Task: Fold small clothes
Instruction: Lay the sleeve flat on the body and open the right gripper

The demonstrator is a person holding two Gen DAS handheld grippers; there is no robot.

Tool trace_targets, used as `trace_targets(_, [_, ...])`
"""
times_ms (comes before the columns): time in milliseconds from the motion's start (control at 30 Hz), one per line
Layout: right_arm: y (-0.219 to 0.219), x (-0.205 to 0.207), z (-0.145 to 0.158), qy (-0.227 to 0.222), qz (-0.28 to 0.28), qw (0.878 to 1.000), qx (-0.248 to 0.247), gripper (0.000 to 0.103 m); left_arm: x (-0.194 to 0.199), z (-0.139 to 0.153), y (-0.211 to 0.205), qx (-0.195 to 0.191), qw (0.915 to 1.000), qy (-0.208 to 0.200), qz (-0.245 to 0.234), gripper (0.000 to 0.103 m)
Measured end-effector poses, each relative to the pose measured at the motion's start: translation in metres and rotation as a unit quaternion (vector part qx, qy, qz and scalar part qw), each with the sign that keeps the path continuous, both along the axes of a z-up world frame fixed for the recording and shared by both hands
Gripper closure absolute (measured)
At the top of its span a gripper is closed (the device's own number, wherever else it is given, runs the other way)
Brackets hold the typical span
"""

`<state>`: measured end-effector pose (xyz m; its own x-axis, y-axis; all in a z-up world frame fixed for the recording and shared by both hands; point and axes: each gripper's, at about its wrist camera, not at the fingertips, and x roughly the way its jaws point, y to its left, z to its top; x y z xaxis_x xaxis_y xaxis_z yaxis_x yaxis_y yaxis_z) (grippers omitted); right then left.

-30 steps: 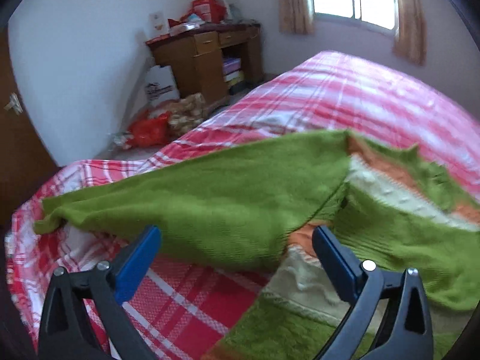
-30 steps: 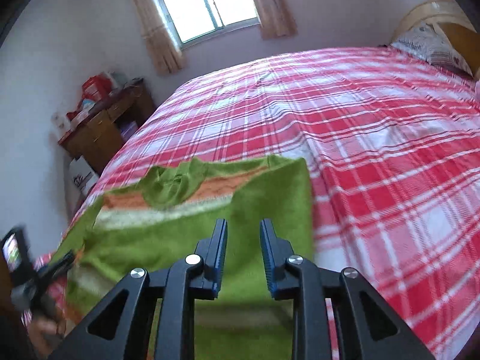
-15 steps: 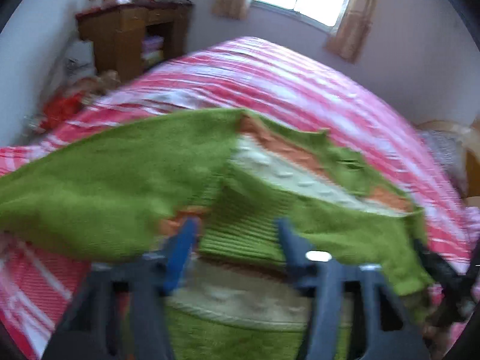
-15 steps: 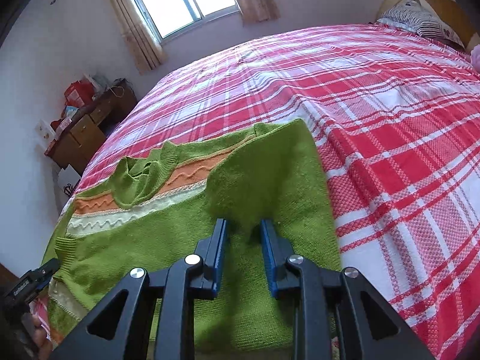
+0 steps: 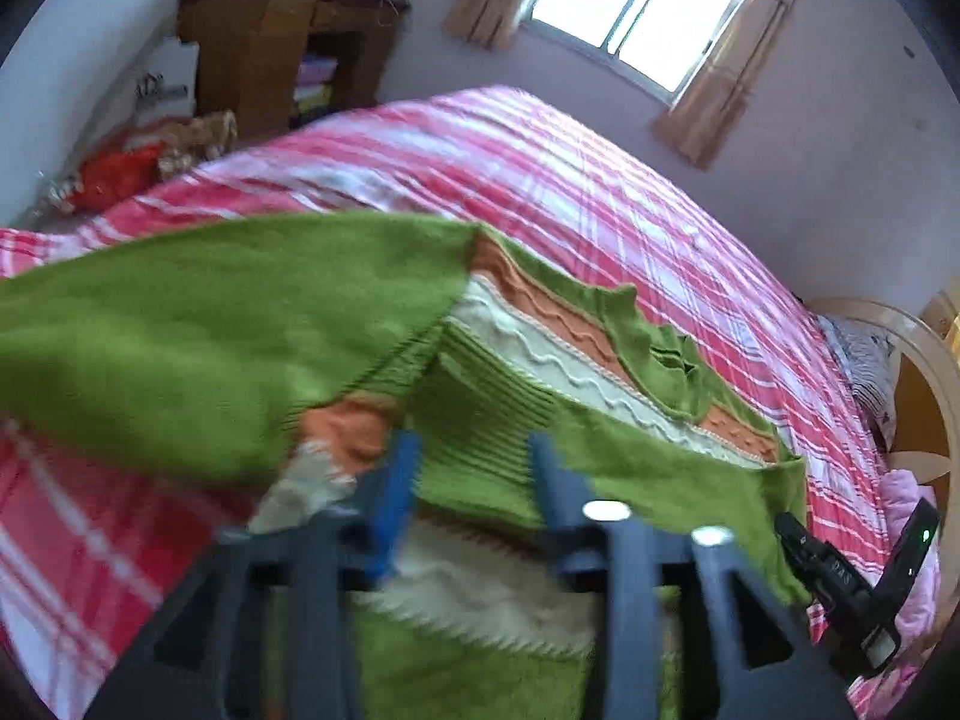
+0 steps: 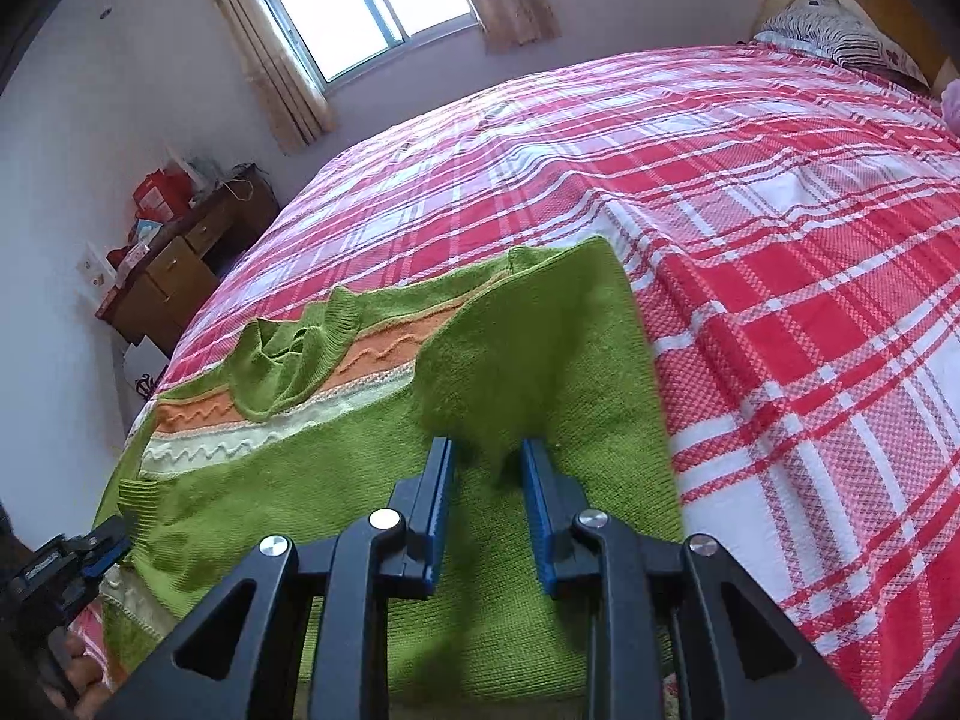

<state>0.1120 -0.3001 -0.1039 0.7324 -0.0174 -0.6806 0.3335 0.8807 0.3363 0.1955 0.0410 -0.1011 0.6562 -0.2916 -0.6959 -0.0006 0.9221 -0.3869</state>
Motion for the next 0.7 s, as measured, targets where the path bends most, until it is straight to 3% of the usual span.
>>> trace_targets(33, [0.0, 0.0, 0.0, 0.0, 0.0, 1.0, 0.0, 0.078, -0.003, 0.0, 0.002, 0.002, 1.0, 0.001, 0.002, 0.028])
trace_targets(67, [-0.001, 0.0, -0.001, 0.0, 0.0, 1.0, 0.0, 0.078, -0.006, 0.0, 0.004, 0.004, 1.0, 0.0, 0.004, 0.027])
trace_targets(167, [0.0, 0.001, 0.0, 0.001, 0.0, 1.0, -0.004, 0.078, -0.005, -0.005, 0.005, 0.014, 0.9998, 0.01, 0.01, 0.027])
trace_targets(367, [-0.001, 0.001, -0.001, -0.002, 0.0, 1.0, 0.002, 0.078, 0.021, -0.013, -0.007, -0.008, 0.9999, 0.009, 0.009, 0.031])
trace_targets(400, [-0.001, 0.001, -0.001, -0.002, 0.0, 1.0, 0.002, 0.078, 0.022, -0.013, -0.006, -0.017, 0.9997, 0.009, 0.012, 0.035])
trace_targets(433, [-0.001, 0.0, -0.001, -0.002, 0.0, 1.0, 0.001, 0.078, 0.024, -0.013, -0.005, -0.024, 0.9995, 0.007, 0.018, 0.05])
trace_targets(467, [-0.001, 0.0, -0.001, -0.002, 0.0, 1.0, 0.001, 0.078, 0.026, -0.013, -0.004, -0.029, 0.9994, 0.006, 0.019, 0.084])
trace_targets(500, [-0.001, 0.0, -0.001, -0.002, 0.0, 1.0, 0.002, 0.078, 0.03, -0.015, -0.003, -0.038, 0.9991, 0.014, 0.016, 0.096])
trace_targets(633, [-0.002, -0.002, 0.0, -0.009, -0.001, 1.0, 0.006, 0.078, 0.026, -0.017, 0.004, -0.05, 0.9985, 0.006, 0.021, 0.098])
trace_targets(700, [-0.005, -0.011, 0.004, -0.036, -0.005, 0.999, 0.016, 0.078, 0.019, -0.013, 0.01, -0.049, 0.9984, -0.006, 0.027, 0.099])
